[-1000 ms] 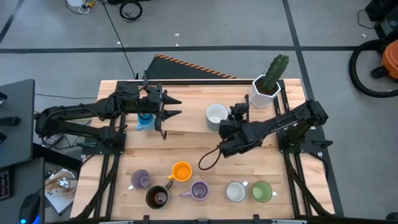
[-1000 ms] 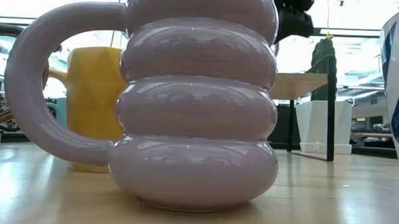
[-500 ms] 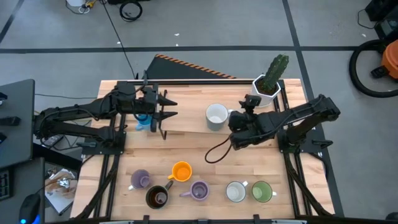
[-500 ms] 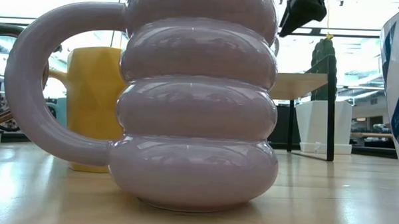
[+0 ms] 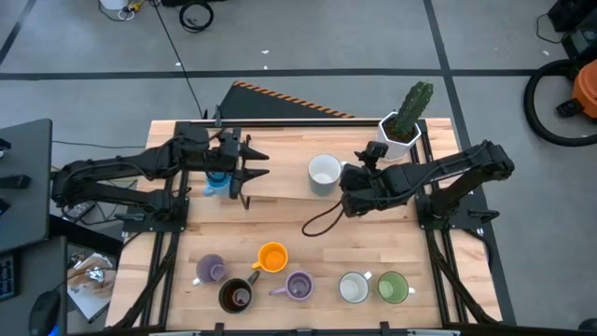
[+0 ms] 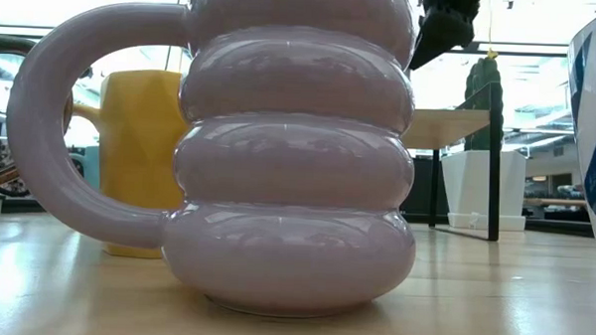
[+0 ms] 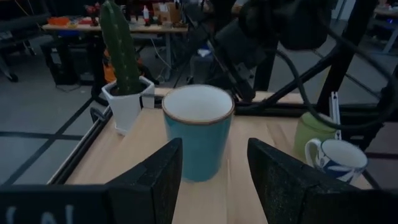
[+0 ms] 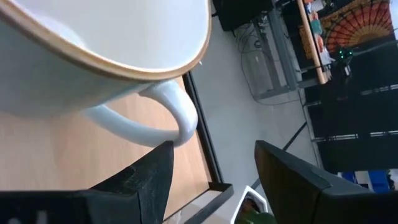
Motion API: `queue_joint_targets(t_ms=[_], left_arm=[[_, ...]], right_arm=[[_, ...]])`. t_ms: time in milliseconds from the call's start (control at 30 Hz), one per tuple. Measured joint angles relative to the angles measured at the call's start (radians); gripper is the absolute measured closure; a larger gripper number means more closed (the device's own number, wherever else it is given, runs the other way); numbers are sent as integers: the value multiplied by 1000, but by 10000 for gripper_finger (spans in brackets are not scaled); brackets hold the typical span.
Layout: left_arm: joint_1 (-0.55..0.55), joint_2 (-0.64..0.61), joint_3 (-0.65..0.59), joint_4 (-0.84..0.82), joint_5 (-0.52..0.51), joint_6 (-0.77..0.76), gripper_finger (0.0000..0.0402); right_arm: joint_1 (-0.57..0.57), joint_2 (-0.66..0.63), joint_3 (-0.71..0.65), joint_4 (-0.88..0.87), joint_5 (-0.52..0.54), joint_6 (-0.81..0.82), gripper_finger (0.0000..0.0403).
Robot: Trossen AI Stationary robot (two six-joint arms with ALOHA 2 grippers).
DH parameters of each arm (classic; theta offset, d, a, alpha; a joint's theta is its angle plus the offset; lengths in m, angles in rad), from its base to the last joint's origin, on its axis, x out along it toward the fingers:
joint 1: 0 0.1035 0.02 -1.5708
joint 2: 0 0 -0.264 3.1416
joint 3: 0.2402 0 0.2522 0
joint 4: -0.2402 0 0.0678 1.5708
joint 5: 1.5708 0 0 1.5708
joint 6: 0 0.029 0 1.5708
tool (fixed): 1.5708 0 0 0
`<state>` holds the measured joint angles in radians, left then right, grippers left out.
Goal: Place coffee mugs
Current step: Put the blue mug on the shelf
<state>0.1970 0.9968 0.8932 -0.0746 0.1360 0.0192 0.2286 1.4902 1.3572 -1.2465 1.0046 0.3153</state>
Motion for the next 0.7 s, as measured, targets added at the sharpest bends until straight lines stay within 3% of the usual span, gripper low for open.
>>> queue_joint_targets(t_ms=[433, 700], left_arm=[[0, 167, 0, 69, 6, 14, 212], [-1, 241, 0, 85, 170, 53, 212]], right_arm=[[-160, 0, -9, 177, 23, -193, 172], [-177, -67, 0, 185, -34, -278, 172]])
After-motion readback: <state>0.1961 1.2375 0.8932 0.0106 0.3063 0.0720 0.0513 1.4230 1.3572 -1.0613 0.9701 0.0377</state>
